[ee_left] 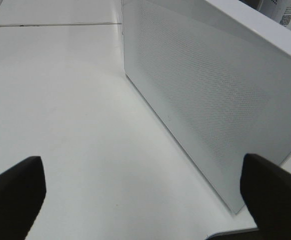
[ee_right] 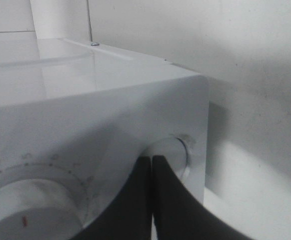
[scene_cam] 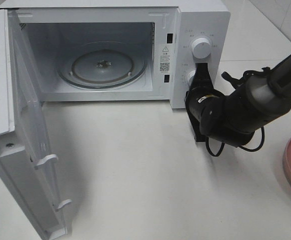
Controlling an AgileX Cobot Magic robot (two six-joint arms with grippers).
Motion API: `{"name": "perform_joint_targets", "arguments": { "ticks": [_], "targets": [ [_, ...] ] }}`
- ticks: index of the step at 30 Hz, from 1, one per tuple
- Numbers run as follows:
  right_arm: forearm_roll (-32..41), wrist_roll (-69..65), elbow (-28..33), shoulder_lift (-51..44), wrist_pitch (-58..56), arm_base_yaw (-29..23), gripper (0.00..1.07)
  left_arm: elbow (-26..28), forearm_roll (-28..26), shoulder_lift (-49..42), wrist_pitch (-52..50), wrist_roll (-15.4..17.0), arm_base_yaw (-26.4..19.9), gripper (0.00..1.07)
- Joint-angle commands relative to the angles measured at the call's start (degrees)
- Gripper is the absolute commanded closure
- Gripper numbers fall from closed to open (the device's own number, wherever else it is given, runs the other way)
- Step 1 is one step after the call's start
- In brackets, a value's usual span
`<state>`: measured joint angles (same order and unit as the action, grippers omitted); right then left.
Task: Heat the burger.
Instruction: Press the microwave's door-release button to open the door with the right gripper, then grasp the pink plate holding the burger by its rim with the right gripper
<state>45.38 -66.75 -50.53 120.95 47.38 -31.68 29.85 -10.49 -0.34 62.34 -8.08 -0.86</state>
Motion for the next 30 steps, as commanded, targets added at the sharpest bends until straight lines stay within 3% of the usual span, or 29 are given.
{"name": "perform_joint_targets", "arguments": {
  "ticks": [1, 21, 30],
  "targets": [
    [-4.1, -0.1, 1.9, -4.2, 0.3, 0.2, 1.07, -0.1, -0.1, -1.0, -0.8, 0.1, 0.3, 0.09],
    [-14.9, 6.6, 16.3, -17.4, -12.5, 0.2, 1.06, -0.1, -0.1, -1.0, -0.8, 0.1, 0.3, 0.09],
    [-15.0, 30.9, 17.2, -24.8, -28.2, 0.3, 1.03, -0.1, -0.1, -1.0, -0.8, 0.1, 0.3, 0.09]
  ]
}}
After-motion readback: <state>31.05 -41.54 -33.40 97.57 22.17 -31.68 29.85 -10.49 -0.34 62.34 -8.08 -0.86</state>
